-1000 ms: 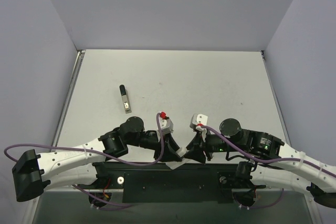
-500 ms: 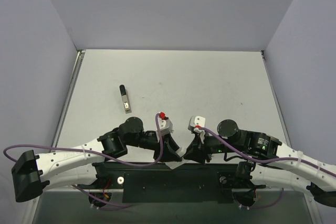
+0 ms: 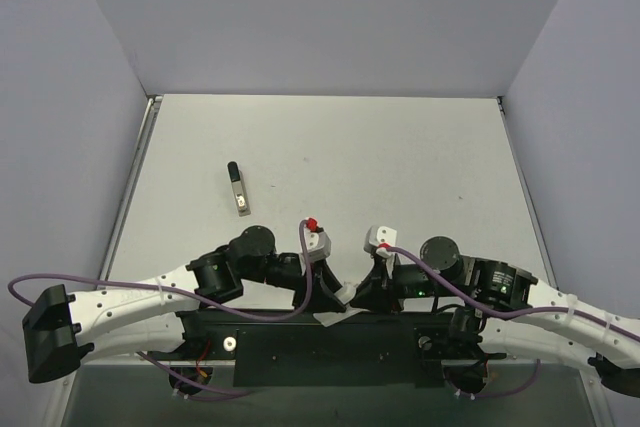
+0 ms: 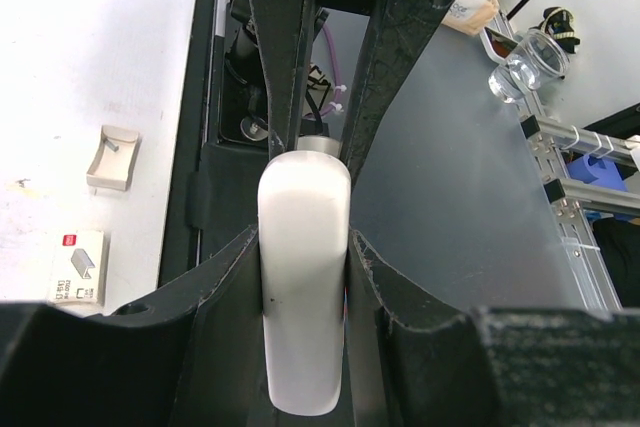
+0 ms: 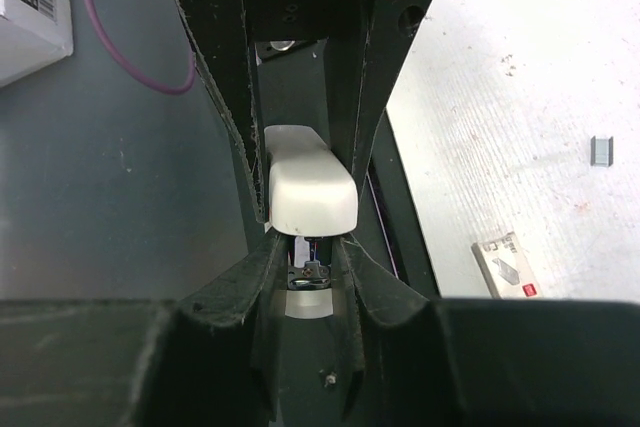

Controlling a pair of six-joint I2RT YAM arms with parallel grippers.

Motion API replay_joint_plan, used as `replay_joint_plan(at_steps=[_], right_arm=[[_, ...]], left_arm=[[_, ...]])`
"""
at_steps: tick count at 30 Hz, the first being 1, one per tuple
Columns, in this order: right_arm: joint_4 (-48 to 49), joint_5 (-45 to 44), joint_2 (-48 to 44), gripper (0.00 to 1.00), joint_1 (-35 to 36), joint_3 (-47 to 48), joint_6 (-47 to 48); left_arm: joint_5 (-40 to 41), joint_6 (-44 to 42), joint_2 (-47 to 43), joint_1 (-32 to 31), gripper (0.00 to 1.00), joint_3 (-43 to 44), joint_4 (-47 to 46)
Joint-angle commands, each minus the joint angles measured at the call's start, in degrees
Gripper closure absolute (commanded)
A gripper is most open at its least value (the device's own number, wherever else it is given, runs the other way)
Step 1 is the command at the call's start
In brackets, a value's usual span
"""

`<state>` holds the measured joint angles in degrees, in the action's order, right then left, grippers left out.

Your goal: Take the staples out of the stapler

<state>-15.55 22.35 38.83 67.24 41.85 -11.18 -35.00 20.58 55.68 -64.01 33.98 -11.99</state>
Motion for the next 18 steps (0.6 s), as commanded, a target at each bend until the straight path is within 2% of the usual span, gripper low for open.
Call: replay_joint_plan(at_steps=[1,9,18], right_arm=[[3.6,0.2,-2.4,1.00,1.2,-5.1,-3.7],[7.9,-3.3,-8.9,1.00,1.5,-13.4,-9.6],[9.0,-4.4,-12.8,1.00,1.8,-16.6,-12.9]], left_arm=[[4.5,0.7,-1.9,-1.0,1.00,3.8,-7.9],[11.5,-0.5,-4.8,-3.1,1.00,4.6,-6.5],[17.9,-1.1,-9.4,-3.2,1.00,3.7,-5.2]])
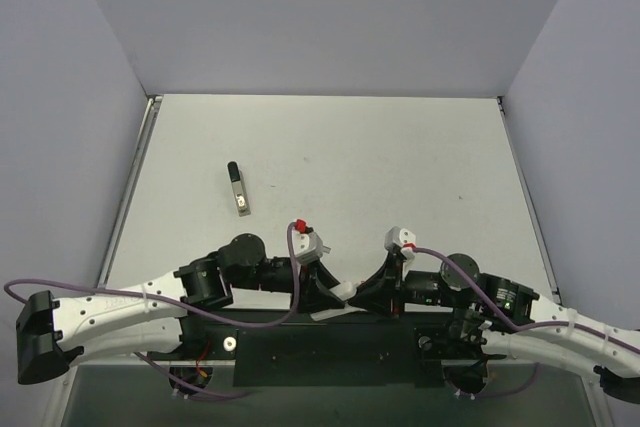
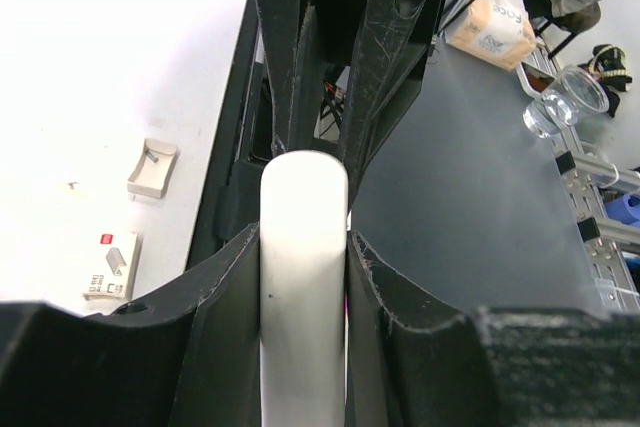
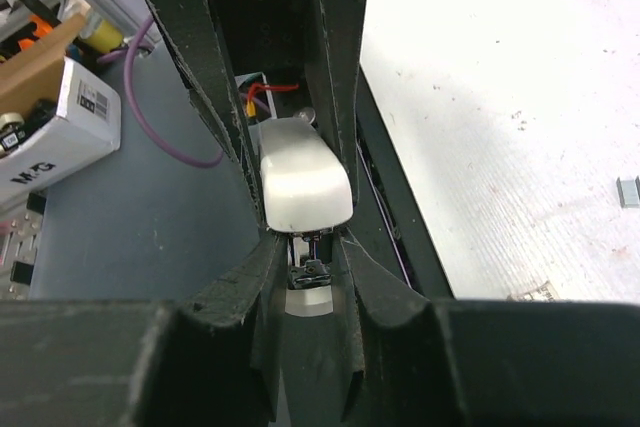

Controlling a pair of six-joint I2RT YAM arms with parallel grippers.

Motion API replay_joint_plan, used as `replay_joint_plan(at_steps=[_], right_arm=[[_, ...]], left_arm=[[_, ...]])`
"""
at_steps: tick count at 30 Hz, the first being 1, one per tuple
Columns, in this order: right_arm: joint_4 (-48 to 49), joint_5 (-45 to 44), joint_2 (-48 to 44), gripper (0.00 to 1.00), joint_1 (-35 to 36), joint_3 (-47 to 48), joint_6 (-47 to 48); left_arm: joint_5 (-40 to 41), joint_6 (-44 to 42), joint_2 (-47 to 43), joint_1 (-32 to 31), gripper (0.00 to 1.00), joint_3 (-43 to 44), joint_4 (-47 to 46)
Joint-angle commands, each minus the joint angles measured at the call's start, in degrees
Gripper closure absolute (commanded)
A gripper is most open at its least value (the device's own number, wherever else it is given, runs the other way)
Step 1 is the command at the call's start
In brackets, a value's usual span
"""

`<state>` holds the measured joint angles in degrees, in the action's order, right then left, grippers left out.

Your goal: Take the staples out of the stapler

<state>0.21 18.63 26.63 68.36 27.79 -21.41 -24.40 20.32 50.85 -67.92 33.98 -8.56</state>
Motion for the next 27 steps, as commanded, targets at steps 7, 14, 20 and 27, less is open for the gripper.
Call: replay_joint_plan(at_steps=[7,14,20,27], right_arm=[[-6.0,-0.5,-0.2,1.00,1.2,-3.4,-3.3],[-6.3,-2.5,1.1,1.00,1.3,-0.2,-2.9],[-10.7,-8.3,2.5,0.94,1.3,4.8,-1.7],[-16.4,-18.4,3.5,0.67,1.3,9.8,0.3]], left_arm=[[11.0,-1.1,-7.5,0.7,1.00,2.9,-8.1],[9.9,-1.2,-5.2,0.7,1.00,3.6,-8.3],[13.1,-2.0,-4.4,0.7,1.00,3.0,-6.7],[19.3,-2.3,-4.3,0.7,1.00,3.5,-3.3]])
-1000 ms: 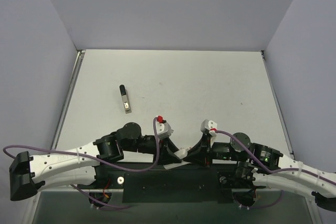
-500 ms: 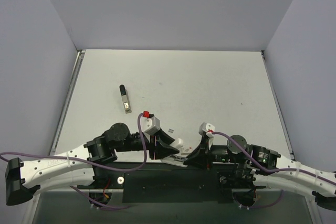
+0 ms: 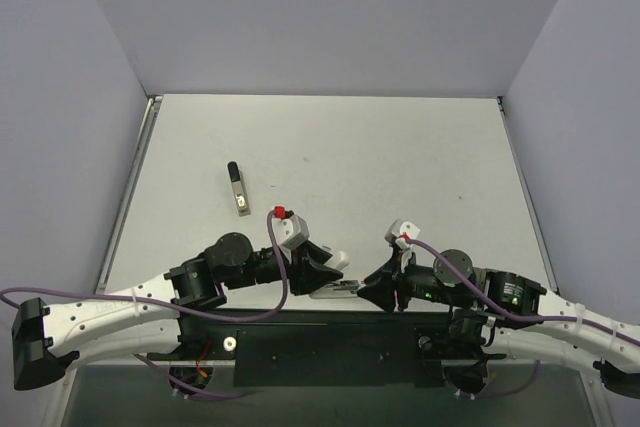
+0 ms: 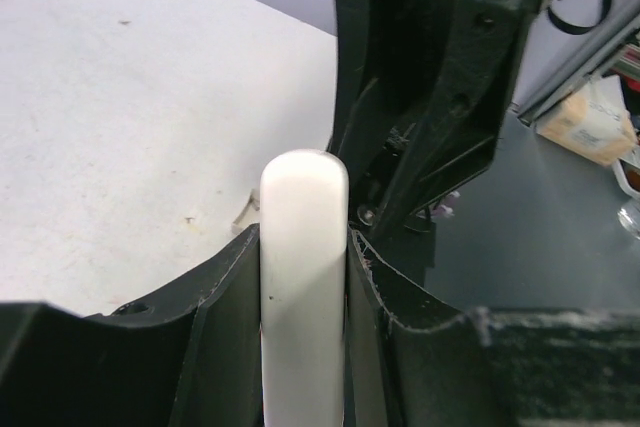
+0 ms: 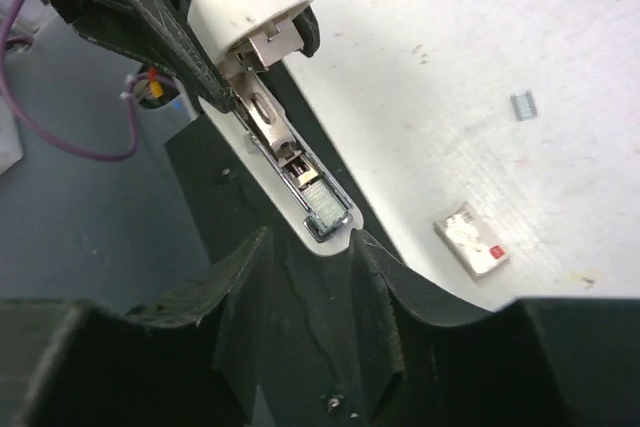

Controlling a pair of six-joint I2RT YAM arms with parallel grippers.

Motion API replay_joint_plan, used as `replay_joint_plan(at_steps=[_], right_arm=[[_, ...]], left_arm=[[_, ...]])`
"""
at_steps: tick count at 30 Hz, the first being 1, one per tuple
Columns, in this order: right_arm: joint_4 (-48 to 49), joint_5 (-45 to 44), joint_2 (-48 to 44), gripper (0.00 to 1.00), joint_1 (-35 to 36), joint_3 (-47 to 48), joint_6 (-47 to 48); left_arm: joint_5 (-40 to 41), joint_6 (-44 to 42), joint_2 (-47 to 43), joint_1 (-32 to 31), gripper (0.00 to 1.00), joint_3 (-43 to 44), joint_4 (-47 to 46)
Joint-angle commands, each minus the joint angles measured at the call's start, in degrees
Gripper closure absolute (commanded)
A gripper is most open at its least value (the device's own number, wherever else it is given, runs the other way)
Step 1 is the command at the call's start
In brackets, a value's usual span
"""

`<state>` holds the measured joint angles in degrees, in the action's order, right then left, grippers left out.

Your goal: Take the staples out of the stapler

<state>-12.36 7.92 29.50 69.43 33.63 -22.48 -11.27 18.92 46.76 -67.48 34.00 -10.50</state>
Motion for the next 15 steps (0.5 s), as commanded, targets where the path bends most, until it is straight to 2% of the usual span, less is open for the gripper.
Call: replay_joint_plan(at_steps=[1,5,8,12,14,15], right_arm=[[-4.1,-7.7,0.8,0.66,0.3,5.0,1.6],[-5.1,-12.1,1.3,0.59,0.3,7.8,3.1],[-4.3,-17.2,2.7,0.59,0.3,9.5,3.4],[-1.6,-20.6,7.2,0.66,0.3,10.3,3.9],[1.3,-21.2,9.5,0.75,0.3,10.0,4.5],[3.5,-21.7,11.1,0.83,0.2,9.7,5.0]], left_arm=[[7.3,-0.9,-0.3,0.2,1.00,3.6,-0.7],[10.7,-1.1,-0.3,0.2,1.00,4.1,1.3],[14.1,-1.0,-0.1,0.2,1.00,4.3,1.7],[16.4,-0.7,0.9,0.2,1.00,4.8,1.5],[17.4,-0.7,1.3,0.2,1.00,5.2,1.6],[18.2,-0.6,1.5,0.2,1.00,5.5,1.6]])
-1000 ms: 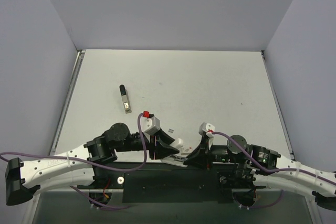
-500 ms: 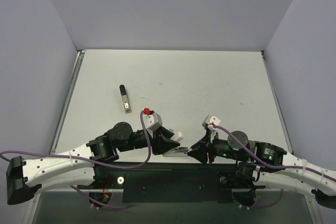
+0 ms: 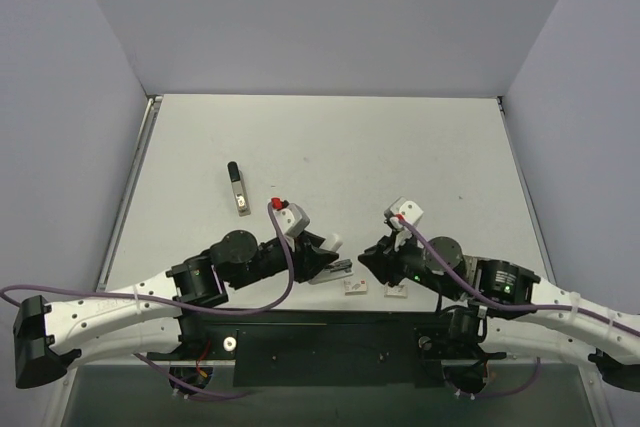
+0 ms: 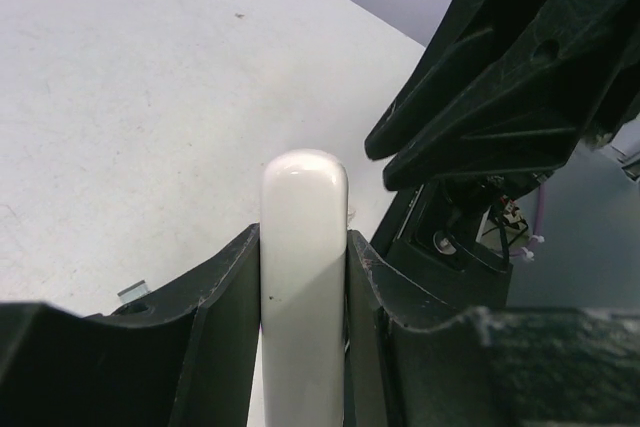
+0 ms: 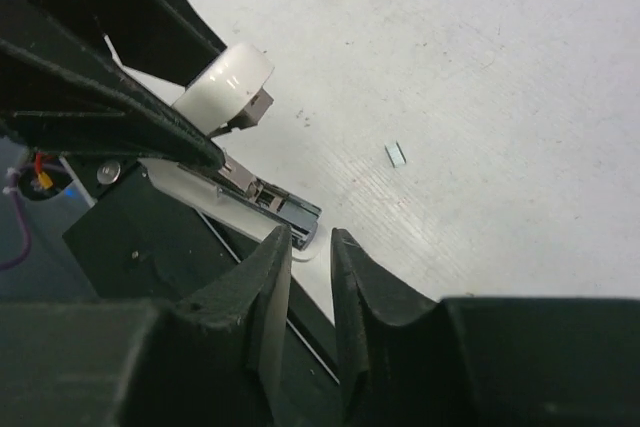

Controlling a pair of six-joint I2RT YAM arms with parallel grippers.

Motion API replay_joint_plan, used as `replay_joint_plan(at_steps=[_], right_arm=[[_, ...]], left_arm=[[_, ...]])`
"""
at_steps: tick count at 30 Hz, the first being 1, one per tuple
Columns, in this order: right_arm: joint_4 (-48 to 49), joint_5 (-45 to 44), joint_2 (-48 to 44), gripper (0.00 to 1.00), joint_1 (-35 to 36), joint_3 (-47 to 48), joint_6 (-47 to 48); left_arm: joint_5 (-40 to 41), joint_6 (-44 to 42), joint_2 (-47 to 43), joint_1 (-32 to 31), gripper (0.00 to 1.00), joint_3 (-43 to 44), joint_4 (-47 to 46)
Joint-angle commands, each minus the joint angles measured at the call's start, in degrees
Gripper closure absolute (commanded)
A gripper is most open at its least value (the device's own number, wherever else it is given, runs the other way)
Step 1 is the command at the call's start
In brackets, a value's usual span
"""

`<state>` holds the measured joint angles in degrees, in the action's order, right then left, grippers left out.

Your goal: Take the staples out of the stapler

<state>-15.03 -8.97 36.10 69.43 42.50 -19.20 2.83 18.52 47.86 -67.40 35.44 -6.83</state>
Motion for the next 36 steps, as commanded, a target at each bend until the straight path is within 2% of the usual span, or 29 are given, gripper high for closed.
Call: replay_joint_plan(at_steps=[1,3,7,13,19,27,36], right_arm=[[7.3,-5.3,5.3,0.88,0.2,0.8,1.8],[10.6,-6.0,8.7,1.00,0.0,0.4,3.4],[17.7,-6.2,12.9,1.00,-1.5,-0.6,5.2],[27.2,1.8,14.5,1.00,-8.8,-5.5,4.0],[35.1,6.1,14.8,1.00,-10.5,-10.0,3.4],[40.5,8.4,17.9,1.00,-11.7,-12.7,3.6],[47.3,11.5,24.0,1.00,-12.6,-14.1,0.0]], left_arm=[[4.4,-0.2,0.7,0.2,1.00,4.4,-2.2],[5.3,-0.2,1.2,0.2,1.00,4.7,-2.3],[6.4,-0.9,2.5,0.2,1.00,5.4,-2.5],[8.6,-1.5,3.9,0.4,1.00,6.1,-3.6],[10.4,-1.6,5.9,2.4,1.00,6.3,-6.0],[7.6,0.6,8.7,6.3,1.00,6.0,-9.7],[2.6,2.7,11.2,13.5,1.00,6.6,-13.8]])
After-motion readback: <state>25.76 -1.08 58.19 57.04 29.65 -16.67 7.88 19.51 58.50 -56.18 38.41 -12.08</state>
